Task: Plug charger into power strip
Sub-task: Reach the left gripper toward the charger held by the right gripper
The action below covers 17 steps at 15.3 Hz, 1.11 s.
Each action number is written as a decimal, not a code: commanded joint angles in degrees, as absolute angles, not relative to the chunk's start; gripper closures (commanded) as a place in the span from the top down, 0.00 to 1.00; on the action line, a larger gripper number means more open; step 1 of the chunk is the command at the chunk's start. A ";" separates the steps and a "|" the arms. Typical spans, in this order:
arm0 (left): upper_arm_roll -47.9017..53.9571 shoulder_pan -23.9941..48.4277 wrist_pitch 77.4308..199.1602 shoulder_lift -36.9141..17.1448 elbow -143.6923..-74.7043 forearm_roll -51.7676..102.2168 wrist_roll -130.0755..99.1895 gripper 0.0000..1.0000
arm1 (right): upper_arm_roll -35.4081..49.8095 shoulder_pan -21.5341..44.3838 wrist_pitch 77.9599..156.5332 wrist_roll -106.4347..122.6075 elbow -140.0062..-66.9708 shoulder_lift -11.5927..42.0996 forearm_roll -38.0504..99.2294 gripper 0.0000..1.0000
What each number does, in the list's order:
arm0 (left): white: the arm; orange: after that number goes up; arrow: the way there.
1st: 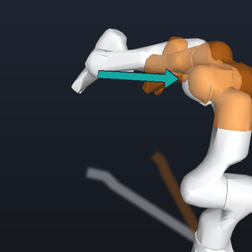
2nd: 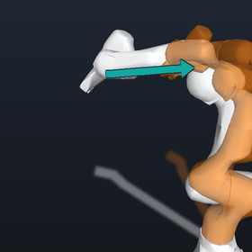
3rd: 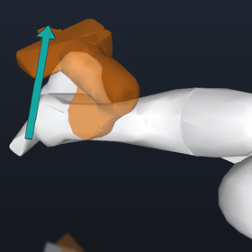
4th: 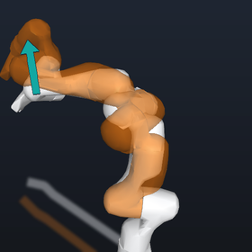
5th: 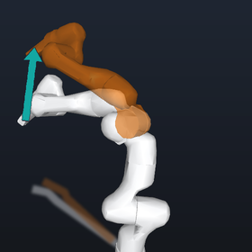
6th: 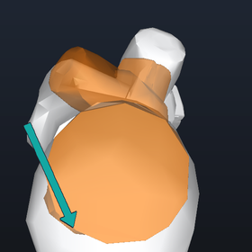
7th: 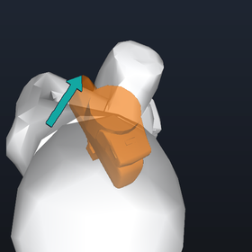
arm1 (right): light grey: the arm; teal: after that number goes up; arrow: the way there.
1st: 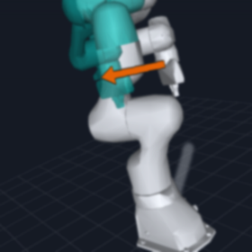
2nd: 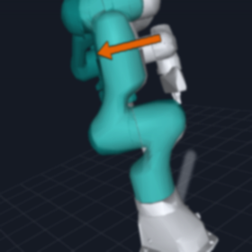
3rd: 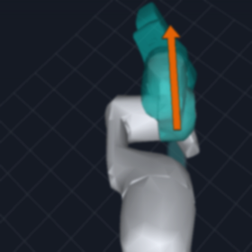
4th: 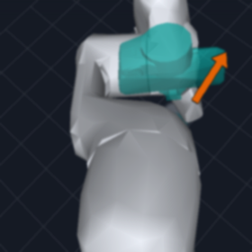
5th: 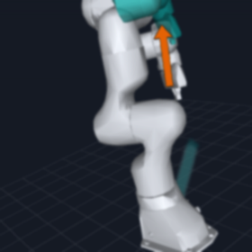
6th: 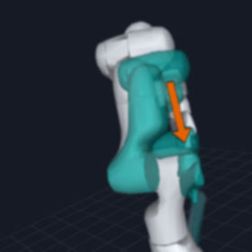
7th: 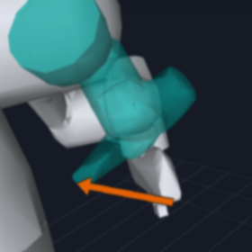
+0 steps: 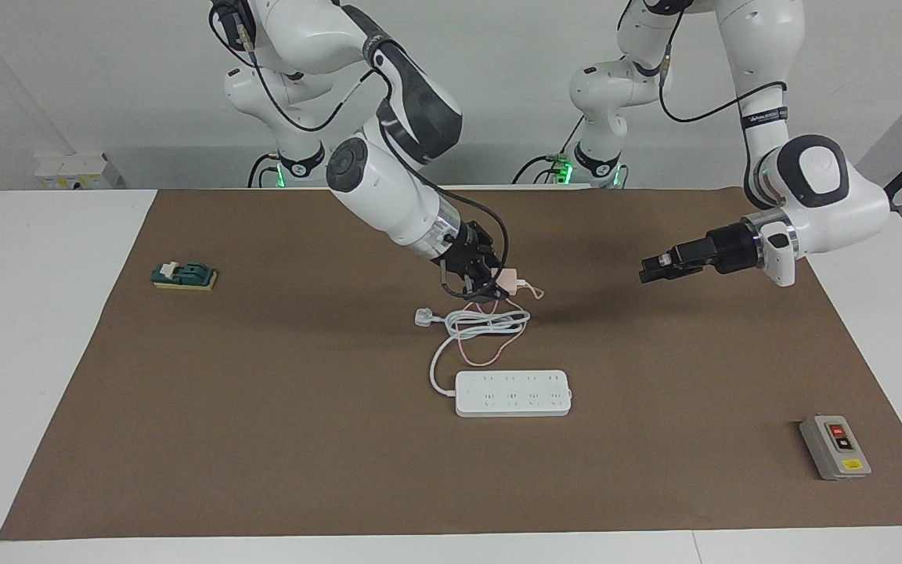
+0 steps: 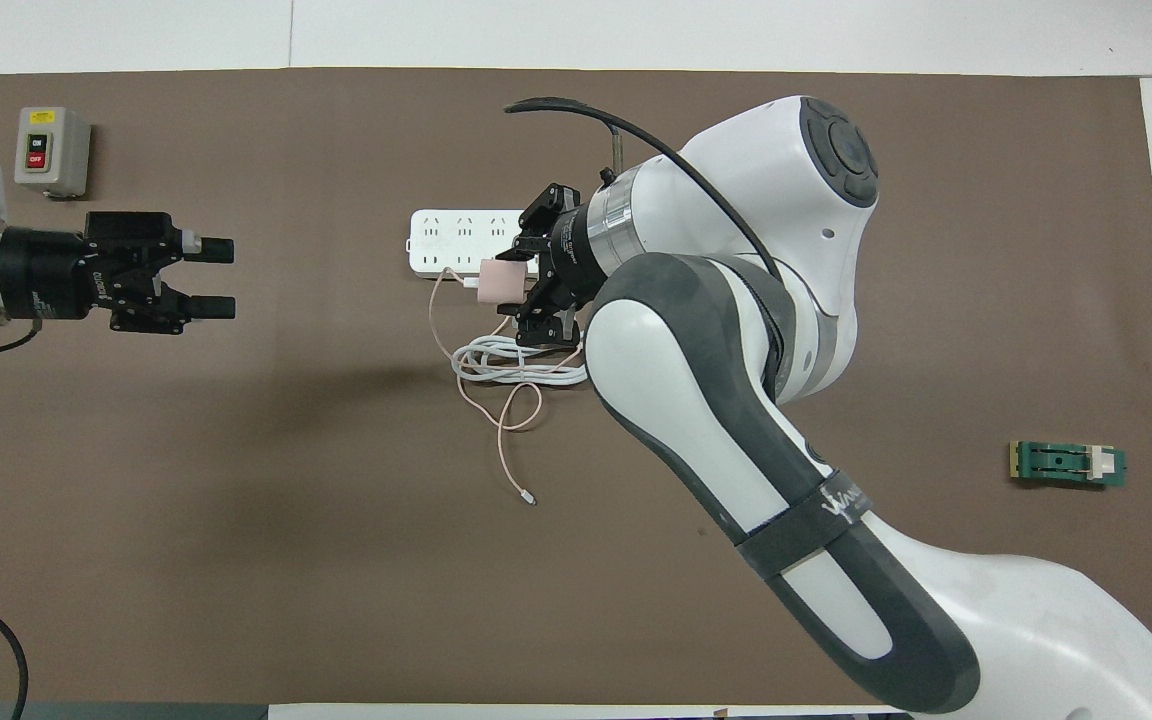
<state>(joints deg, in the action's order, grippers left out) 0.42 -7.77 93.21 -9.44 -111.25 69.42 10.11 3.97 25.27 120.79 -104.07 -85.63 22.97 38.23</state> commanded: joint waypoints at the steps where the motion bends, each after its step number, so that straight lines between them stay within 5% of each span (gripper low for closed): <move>1: 0.09 -6.07 92.38 -7.29 -114.87 74.52 11.34 1.00 | 4.13 25.22 120.06 -101.61 -85.61 22.41 39.29 0.00; 17: 0.18 7.55 101.78 -9.84 -118.74 87.09 25.66 1.00 | 4.39 26.28 120.76 -100.20 -85.78 22.41 39.46 0.00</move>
